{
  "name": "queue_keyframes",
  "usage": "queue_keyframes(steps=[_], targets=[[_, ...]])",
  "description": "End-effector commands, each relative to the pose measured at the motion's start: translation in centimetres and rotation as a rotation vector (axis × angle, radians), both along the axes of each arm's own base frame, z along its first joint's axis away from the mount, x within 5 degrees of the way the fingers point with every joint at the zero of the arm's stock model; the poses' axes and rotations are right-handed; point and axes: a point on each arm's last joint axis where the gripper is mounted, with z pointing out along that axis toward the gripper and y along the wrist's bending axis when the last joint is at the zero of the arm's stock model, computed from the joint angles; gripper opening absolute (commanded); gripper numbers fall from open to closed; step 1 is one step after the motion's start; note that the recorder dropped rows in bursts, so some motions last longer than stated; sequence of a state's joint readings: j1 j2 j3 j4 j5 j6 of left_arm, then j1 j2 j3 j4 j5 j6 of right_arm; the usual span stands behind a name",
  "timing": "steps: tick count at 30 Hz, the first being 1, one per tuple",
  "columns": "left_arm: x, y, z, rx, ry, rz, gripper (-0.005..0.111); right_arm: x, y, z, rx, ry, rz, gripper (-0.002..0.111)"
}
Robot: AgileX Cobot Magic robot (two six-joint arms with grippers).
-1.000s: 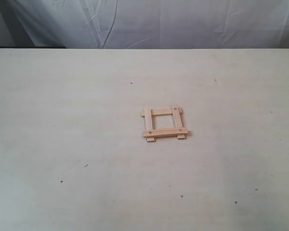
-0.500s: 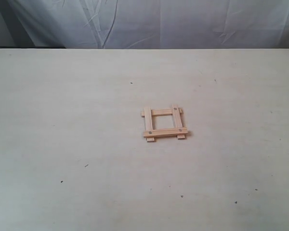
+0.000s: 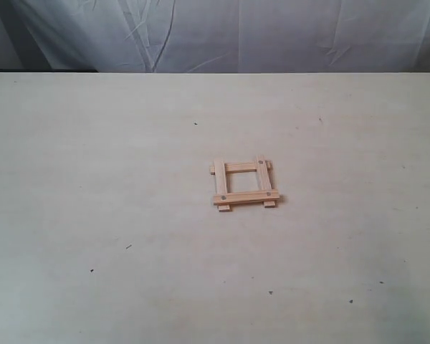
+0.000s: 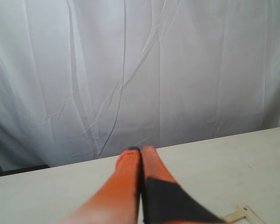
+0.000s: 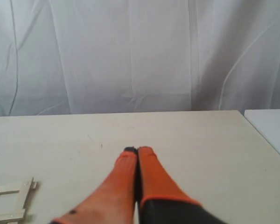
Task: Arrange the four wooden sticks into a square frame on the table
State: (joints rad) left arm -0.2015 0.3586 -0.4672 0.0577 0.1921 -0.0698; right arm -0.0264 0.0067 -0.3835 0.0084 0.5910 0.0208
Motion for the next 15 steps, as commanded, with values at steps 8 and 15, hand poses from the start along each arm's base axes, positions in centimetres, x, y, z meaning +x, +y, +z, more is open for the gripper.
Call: queue_keyframes(steps=[8,15], targets=[[-0.1,0.0,0.1,0.002,-0.014,0.0,0.0,2.3,-0.5,-5.9,-0.047,0.07,-0.046,0.0],[-0.1,0.0,0.1,0.002,-0.014,0.0,0.0,2.9,-0.2,-9.6,-0.064,0.148,0.017,0.0]])
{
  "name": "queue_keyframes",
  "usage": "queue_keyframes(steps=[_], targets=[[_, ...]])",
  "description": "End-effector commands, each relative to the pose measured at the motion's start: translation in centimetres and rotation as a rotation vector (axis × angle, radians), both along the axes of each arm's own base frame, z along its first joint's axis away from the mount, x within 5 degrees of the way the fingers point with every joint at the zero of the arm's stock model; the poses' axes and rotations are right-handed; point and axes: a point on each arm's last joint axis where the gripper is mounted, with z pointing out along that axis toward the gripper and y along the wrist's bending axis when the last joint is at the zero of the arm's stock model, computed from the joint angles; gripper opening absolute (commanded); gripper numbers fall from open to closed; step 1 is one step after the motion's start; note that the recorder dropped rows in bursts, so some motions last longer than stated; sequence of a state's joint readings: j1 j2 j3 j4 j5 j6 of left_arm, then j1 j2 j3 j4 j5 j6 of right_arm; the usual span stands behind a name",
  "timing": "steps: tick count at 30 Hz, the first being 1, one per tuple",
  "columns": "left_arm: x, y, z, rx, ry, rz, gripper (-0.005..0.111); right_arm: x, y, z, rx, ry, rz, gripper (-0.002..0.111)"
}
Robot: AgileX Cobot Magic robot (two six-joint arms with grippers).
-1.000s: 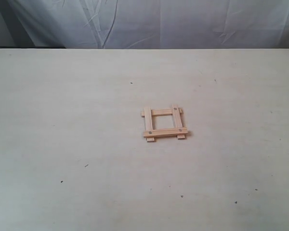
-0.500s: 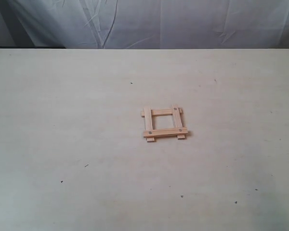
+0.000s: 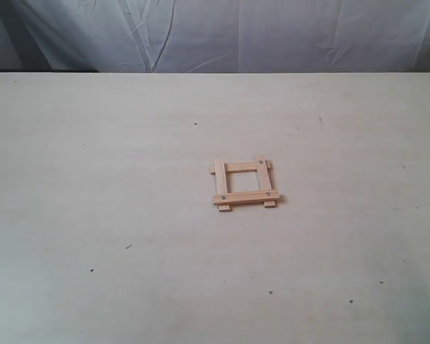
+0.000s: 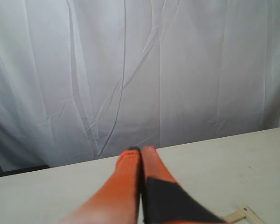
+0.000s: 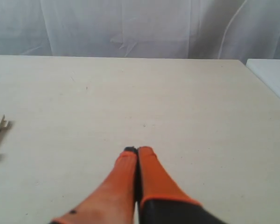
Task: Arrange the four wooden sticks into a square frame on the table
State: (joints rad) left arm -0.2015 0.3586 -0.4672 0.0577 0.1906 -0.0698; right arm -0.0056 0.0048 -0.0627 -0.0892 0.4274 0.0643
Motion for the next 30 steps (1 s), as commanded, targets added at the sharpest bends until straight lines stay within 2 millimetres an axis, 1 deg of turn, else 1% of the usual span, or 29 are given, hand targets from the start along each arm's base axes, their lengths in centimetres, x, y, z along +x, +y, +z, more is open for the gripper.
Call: queue_keyframes(steps=[1,3,22,25,28,30], targets=[[-0.1,0.0,0.1,0.002,-0.012,0.0,0.0,0.2,0.2,-1.1,-0.012,-0.003,0.033,0.0],[-0.1,0.0,0.1,0.002,-0.012,0.0,0.0,0.3,0.2,-1.6,-0.012,0.002,0.037,0.0],[-0.1,0.0,0.1,0.002,-0.012,0.0,0.0,0.3,0.2,-1.4,-0.012,-0.014,0.038,0.0],[-0.1,0.1,0.1,0.034,-0.017,0.006,0.0,0.3,0.2,-1.4,-0.012,-0.014,0.038,0.0],[-0.8,0.4,-0.7,-0.029,0.016,0.039,0.0,0.3,0.2,-1.4,-0.012,-0.014,0.038,0.0],[-1.3,0.9,-2.1,-0.047,0.059,0.091,0.0,0.3,0.2,-1.4,-0.012,-0.014,0.038,0.0]])
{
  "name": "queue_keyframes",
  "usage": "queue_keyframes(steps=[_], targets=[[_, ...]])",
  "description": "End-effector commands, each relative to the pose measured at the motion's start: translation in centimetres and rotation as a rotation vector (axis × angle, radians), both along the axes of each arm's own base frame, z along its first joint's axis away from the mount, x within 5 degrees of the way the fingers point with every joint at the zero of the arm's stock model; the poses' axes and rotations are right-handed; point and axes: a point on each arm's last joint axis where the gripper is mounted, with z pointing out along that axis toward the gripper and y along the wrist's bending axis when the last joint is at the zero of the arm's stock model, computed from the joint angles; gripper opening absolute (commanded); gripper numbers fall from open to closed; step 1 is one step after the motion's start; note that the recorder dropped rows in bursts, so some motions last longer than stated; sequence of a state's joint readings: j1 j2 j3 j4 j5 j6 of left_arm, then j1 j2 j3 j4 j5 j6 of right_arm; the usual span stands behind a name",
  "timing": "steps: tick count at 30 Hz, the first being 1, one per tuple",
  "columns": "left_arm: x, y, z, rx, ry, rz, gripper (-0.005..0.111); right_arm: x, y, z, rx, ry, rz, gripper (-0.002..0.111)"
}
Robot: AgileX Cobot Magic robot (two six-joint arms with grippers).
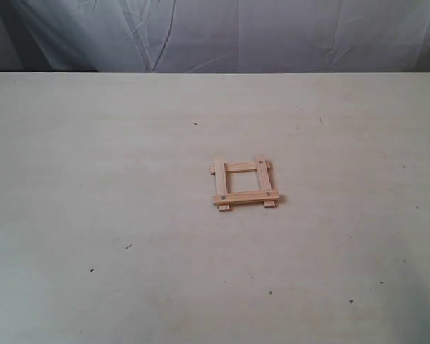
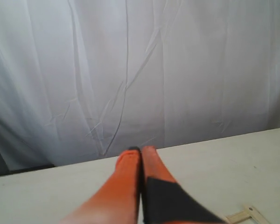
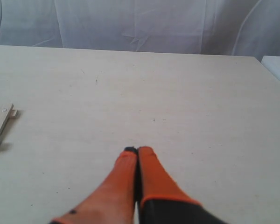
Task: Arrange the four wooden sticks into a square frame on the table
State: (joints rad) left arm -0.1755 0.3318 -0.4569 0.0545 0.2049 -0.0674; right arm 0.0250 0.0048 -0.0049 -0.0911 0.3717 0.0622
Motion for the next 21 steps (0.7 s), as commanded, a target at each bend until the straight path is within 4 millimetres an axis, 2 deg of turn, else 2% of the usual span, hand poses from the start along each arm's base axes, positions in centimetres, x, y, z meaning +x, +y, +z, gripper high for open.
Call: queue_keyframes(steps=[1,7,13,16,21], targets=[[-1.1,0.8,-2.7,-0.045,0.082,0.091,0.0,0.0,0.0,0.0,-0.007,-0.016,0.002,0.0],[-2.1,1.3,-8.2,-0.02,0.135,0.166,0.0,0.0,0.0,0.0,-0.007,-0.015,0.0,0.0],[-2.3,1.5,-12.6,0.048,0.183,0.182,0.0,0.0,0.0,0.0,-0.007,-0.015,0.0,0.0],[-2.2,1.5,-13.8,0.061,0.218,0.183,0.0,0.0,0.0,0.0,-0.005,-0.015,-0.001,0.0],[-2.3,1.5,-14.4,0.075,0.256,0.185,0.0,0.0,0.0,0.0,-0.005,-0.015,-0.001,0.0]])
